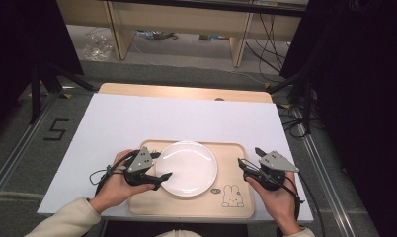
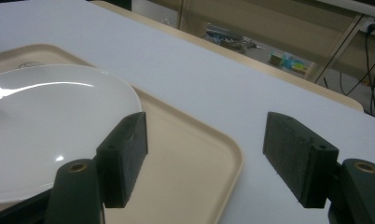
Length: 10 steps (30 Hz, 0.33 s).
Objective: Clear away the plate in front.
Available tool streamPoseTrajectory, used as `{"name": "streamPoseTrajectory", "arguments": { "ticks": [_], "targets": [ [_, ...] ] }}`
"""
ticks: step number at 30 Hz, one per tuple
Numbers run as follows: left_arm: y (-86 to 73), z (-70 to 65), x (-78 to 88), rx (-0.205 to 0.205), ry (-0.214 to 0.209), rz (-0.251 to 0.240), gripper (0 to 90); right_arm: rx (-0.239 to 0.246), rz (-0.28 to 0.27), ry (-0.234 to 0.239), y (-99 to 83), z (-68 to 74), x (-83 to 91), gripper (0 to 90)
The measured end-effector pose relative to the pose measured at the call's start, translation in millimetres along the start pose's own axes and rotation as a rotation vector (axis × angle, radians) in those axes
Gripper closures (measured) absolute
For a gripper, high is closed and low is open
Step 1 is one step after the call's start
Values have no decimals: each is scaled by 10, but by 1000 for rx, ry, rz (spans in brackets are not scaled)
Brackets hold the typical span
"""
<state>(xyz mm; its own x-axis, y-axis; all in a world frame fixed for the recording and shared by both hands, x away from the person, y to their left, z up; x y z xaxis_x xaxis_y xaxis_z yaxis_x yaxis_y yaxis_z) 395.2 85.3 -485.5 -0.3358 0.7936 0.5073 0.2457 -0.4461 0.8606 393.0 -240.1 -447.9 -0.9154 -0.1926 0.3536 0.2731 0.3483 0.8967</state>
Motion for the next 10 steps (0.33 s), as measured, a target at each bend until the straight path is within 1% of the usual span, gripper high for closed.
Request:
{"name": "streamPoseTrajectory", "arguments": {
  "ticks": [2, 3, 4, 5, 6, 7, 8, 9, 10],
  "targets": [
    [-33, 41, 8, 14, -3, 26, 243, -5, 0, 1, 1, 0, 5, 317],
    [-39, 40, -4, 40, -9, 18, 243, -5, 1, 2, -1, 0, 6, 317],
    [-46, 45, -8, 47, -12, 23, 243, -3, 3, 1, -4, -1, 6, 317],
    [-55, 53, -10, 46, -8, 35, 243, -3, 4, 1, -6, 0, 5, 317],
    [-60, 66, -14, 31, -11, 42, 243, -1, 5, 0, -8, -2, 3, 316],
    [-79, 66, -25, 50, -12, 46, 243, 0, 4, 0, -8, -3, 3, 316],
    [-90, 72, -14, 55, -14, 70, 244, -2, 4, 2, -8, -1, 2, 316],
    [-96, 73, -26, 62, -16, 69, 246, -2, 4, 2, -9, -1, 2, 316],
    [-107, 88, -34, 61, -17, 76, 249, -2, 4, 2, -9, -2, 2, 316]
  ]
}}
Point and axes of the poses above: each handheld gripper's, and its own axes: x roughly backward along the jaws, y roughly out of its top, z roughly to its left, the point moved 6 cm from there along -x, roughly forward along the jaws, and after that the axes turned 13 degrees about -y, right-handed, at the moved point
